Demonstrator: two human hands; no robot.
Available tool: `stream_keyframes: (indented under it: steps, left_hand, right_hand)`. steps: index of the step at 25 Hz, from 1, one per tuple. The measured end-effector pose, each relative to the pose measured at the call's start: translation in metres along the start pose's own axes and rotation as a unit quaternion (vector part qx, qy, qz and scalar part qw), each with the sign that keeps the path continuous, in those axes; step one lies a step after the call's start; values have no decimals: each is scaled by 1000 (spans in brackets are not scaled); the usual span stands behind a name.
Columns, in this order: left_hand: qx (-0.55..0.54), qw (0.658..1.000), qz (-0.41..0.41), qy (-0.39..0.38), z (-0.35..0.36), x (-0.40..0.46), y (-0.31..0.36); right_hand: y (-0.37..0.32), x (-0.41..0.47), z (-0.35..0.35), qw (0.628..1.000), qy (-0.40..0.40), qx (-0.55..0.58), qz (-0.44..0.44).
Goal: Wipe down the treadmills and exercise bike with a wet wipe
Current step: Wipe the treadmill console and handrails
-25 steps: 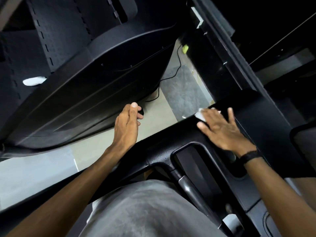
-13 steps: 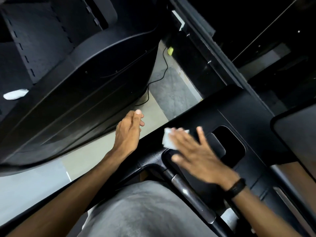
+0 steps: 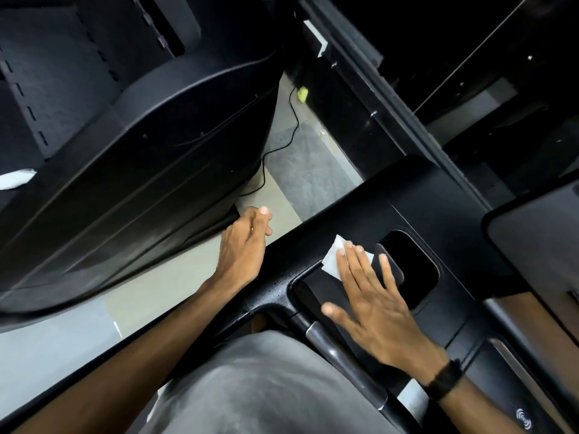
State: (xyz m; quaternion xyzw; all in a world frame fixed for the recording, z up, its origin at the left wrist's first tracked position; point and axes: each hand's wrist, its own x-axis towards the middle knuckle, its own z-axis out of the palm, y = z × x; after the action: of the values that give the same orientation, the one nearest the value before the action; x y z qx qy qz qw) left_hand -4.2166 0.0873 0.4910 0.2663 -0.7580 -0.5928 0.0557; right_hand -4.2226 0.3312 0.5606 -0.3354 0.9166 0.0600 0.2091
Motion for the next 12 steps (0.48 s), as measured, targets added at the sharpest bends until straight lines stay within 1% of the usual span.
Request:
stream_keyframes:
  steps: [2,4,5,7,10,11,12]
  left_hand:
    - [7,1000,9,-16,7,1,5]
    - [11,999,22,-28,16,1,10]
    - [15,999,28,-31,19,2,12]
    - [23,998,40,-33,23,4,15]
    - [34,998,51,-24,22,8,16]
    - [39,998,52,-20,23,9,15]
    - [43,997,56,-18,26,11,14]
  right_hand:
    - [12,10,-5,1000,0,-28,11]
    - [27,41,-13,998,18,-25,50]
    - [39,59,-17,997,28,-11,75]
    - [71,90,-27,989,21,25,143]
    - [116,103,-39,963,11,52,264]
    - [120,105,-40,956,9,54,287]
    - [113,107,-39,957,10,46,285]
